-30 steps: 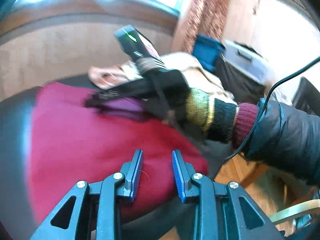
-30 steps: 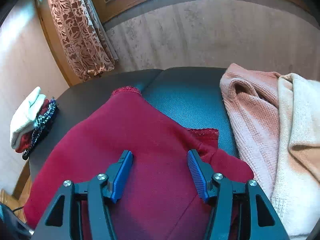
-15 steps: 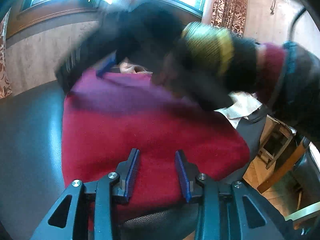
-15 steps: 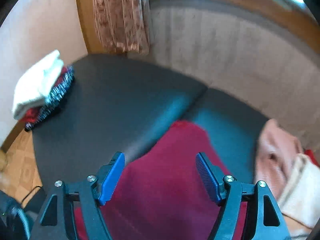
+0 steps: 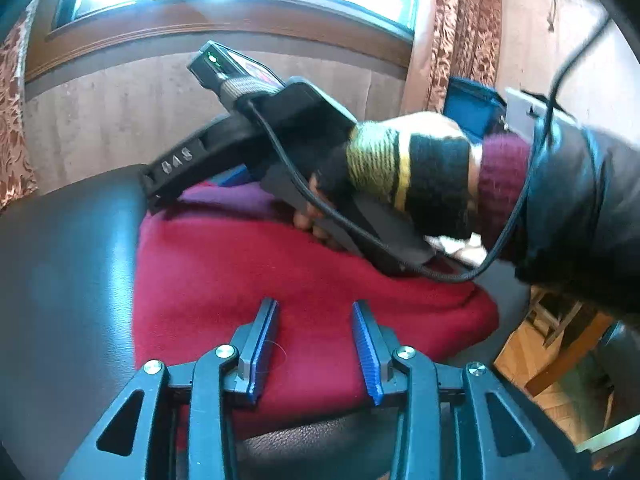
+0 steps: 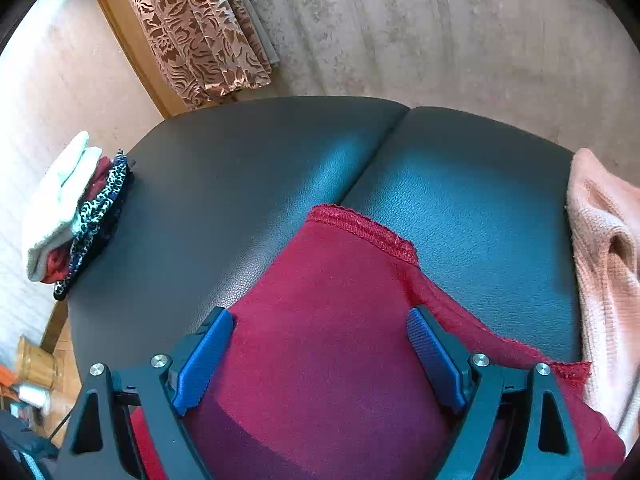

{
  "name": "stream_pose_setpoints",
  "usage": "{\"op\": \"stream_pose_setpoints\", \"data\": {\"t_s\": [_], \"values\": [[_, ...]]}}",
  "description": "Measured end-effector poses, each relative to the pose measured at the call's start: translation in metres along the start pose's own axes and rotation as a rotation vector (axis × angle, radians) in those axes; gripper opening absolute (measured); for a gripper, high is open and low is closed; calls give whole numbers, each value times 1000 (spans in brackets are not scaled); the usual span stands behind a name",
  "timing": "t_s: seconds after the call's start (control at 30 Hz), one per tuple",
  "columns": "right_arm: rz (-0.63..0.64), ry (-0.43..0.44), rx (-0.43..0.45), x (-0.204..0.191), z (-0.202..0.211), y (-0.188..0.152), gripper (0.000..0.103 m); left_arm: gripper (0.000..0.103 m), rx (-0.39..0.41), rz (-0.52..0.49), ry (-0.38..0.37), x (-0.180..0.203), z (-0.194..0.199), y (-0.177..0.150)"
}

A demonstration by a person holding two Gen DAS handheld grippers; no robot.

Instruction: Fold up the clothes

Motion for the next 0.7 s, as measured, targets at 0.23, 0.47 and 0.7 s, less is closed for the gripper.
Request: {"op": "stream_pose_setpoints", "data": {"t_s": [0.23, 0.47, 0.7], "values": [[-7, -39, 110, -13, 57, 7, 97, 40, 39, 95, 57, -35, 28, 14], [-222, 97, 225, -1, 145, -51, 103, 49, 5, 224, 8, -75, 29, 16], [-496, 135, 177, 43, 168, -147, 103, 55, -80, 350, -122, -101, 5, 18]]}}
Point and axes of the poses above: each gripper's, at about its wrist camera, not at the fingertips, and z roughly against the way its jaws point, x to its right, y to its top, the point moved 10 cm from there along -z, roughly the way its jaws point, and after that the axes turned 2 degrees about y, right-handed, at the moved point
